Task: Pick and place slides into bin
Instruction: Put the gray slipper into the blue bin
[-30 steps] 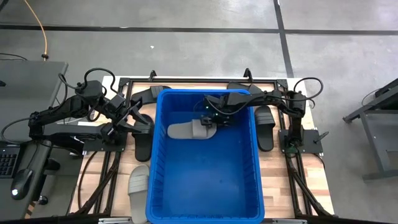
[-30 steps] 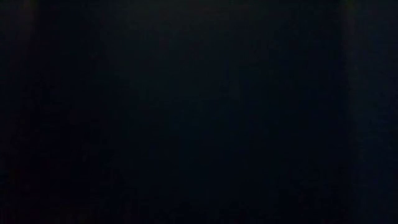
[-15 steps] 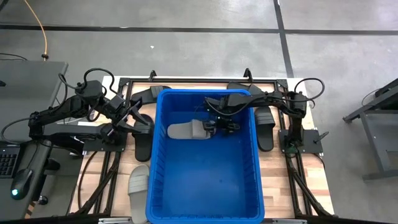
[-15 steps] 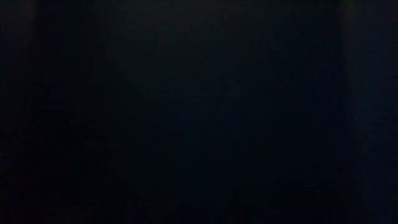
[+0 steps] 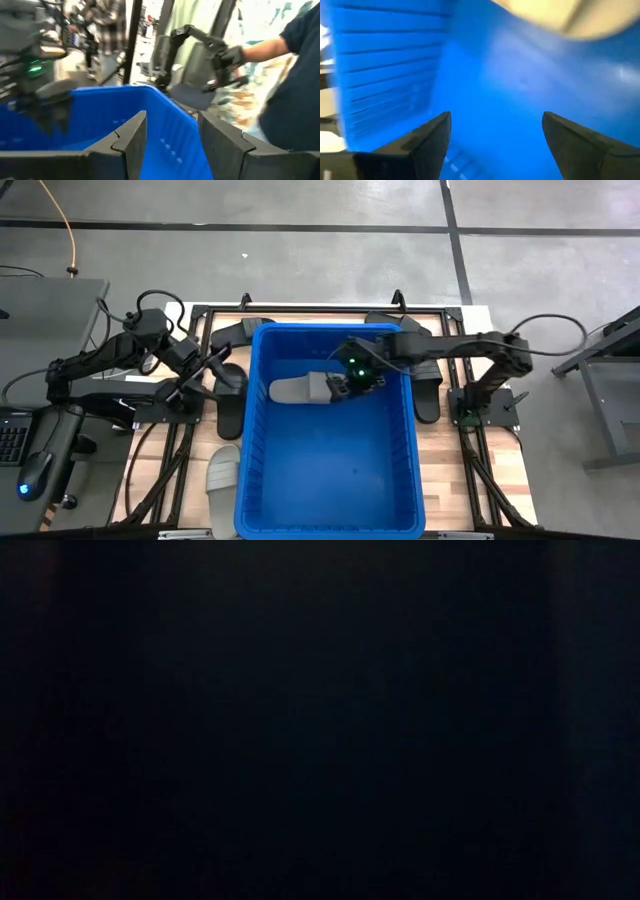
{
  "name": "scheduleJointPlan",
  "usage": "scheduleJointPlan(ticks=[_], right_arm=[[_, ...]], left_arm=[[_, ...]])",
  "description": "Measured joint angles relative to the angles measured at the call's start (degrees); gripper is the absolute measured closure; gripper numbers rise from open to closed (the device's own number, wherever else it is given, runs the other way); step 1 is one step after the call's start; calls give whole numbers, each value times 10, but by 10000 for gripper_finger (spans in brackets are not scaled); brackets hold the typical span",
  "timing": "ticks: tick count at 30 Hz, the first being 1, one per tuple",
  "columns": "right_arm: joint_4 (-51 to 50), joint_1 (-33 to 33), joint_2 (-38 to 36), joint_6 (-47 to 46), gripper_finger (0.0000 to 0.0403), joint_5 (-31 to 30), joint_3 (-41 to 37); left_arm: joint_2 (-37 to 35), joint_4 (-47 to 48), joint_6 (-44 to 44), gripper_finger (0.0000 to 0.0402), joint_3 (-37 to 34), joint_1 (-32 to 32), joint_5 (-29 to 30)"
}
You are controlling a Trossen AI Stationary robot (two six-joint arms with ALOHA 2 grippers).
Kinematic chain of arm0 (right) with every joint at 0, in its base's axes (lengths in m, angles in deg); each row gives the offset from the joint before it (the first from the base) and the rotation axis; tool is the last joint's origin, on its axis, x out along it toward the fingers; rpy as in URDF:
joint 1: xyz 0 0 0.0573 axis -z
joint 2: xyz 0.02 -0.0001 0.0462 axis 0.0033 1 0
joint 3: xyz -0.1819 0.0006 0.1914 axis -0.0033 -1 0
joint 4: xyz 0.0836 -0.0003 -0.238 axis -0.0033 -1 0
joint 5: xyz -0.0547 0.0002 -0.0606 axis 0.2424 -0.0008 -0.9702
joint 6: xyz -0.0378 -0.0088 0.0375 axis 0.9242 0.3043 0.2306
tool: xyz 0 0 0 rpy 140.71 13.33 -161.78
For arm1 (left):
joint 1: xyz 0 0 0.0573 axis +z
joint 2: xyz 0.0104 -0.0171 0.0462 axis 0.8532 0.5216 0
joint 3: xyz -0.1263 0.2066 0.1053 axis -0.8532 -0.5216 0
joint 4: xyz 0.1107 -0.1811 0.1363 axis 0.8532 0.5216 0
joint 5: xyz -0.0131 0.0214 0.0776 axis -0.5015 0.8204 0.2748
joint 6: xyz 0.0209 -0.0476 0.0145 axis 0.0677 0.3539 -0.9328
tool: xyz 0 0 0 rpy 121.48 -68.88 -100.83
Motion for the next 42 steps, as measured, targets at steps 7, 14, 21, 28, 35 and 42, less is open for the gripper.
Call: scheduleJointPlan(ticks=[7,14,21,28,35,42], right_arm=[[31,-89,-67,71,105,-153,23],[128,-162,-104,113,105,-242,16],[121,-176,-103,112,105,-293,15],[95,-173,-100,94,105,-306,15],[92,-171,-100,87,105,-321,15],[85,-170,-100,88,105,-331,15]], left_arm=[[-69,16,-5,234,14,-1,74],[-166,236,-44,234,91,-15,269],[-179,429,-87,234,185,30,282],[-159,608,-175,234,250,181,149],[-167,704,-181,234,265,296,42],[-178,710,-169,234,271,383,-106]])
